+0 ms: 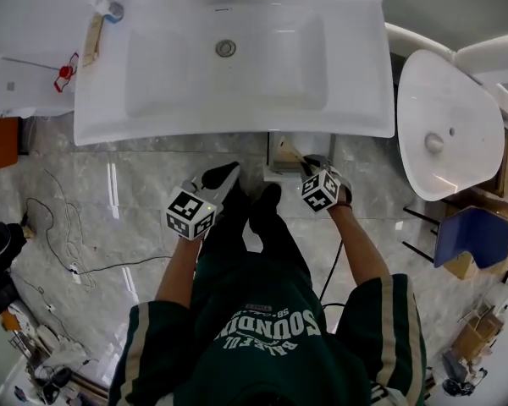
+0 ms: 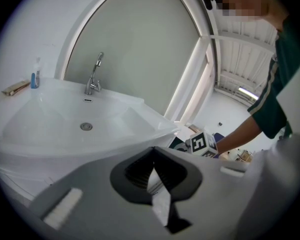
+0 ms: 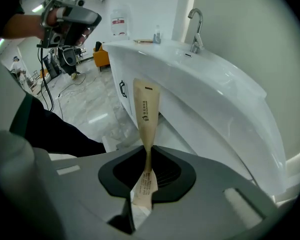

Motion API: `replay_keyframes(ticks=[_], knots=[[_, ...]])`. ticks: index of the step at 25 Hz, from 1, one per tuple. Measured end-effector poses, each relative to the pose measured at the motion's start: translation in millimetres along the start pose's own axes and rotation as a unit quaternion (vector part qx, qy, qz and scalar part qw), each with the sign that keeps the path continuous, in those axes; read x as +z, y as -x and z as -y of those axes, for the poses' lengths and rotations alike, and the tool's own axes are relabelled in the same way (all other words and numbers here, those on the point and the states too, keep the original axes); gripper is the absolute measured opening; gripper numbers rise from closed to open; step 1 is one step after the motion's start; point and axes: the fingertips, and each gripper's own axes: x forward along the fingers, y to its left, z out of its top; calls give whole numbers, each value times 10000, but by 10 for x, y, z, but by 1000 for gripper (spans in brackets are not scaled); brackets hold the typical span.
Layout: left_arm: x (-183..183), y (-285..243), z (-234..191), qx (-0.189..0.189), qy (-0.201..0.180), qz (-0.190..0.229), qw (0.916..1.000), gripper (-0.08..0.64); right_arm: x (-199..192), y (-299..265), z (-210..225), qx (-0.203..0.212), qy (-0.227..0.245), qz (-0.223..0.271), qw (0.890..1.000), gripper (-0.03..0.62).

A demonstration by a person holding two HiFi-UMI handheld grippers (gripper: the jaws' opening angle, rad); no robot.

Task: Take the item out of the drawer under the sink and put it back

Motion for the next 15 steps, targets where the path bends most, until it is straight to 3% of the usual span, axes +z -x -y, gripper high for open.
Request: replay_keyframes(ticks=[15], knots=[[-430, 2, -307, 322, 161, -71, 9993, 49, -430, -1208, 366, -236, 190, -996, 9946, 40]])
